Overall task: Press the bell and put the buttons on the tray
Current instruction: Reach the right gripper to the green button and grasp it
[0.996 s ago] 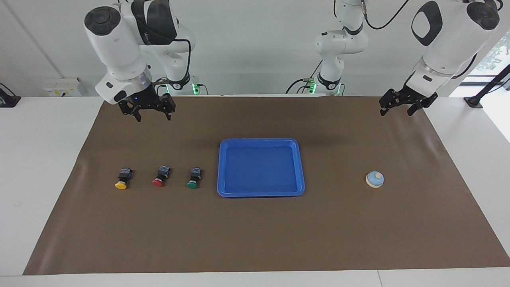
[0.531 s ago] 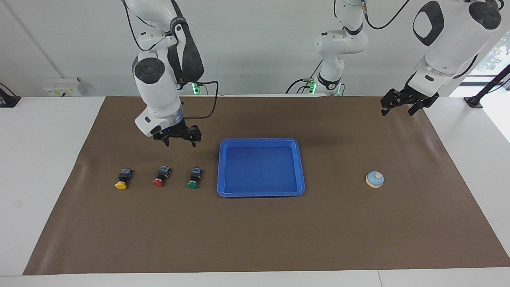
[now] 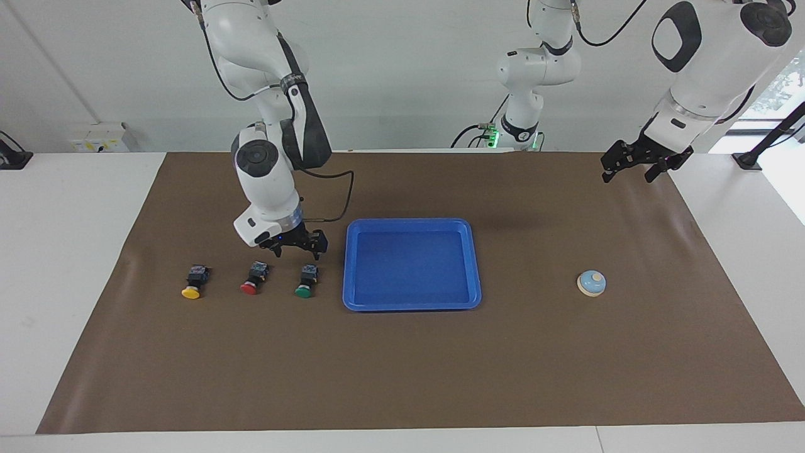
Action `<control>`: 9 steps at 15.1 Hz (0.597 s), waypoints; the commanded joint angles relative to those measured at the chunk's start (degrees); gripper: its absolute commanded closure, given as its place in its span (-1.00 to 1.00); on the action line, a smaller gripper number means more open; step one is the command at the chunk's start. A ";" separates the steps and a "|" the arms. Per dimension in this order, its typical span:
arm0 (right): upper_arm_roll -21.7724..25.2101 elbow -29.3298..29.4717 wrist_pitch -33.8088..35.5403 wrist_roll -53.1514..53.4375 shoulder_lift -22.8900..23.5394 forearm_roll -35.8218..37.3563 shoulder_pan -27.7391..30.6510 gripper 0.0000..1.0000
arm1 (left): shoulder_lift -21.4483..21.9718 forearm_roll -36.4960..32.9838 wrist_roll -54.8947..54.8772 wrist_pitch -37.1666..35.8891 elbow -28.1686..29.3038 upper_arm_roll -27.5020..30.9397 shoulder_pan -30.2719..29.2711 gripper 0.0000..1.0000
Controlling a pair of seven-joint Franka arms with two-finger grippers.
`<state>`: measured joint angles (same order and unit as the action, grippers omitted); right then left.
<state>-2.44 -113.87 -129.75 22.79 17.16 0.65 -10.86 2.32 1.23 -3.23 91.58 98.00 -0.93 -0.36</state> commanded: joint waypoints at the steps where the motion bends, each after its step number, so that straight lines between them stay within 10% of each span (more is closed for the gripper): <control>1: -0.28 -0.03 -2.70 1.38 1.55 -0.30 -0.39 -1.00 | 1.02 0.00 0.16 0.35 1.06 0.14 -0.08 -1.00; 6: -0.28 -0.03 -3.14 1.56 2.43 0.23 -0.39 -0.78 | 1.02 0.00 0.16 0.35 1.06 0.14 -0.08 -1.00; 9: -0.28 -0.03 -3.06 1.82 2.44 0.31 -0.39 0.36 | 1.02 0.00 0.25 0.35 1.06 0.14 -0.08 -1.00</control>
<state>-2.44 -113.86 -131.84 23.13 19.39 0.66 -11.38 2.32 1.23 -3.23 91.58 98.00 -0.93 -0.36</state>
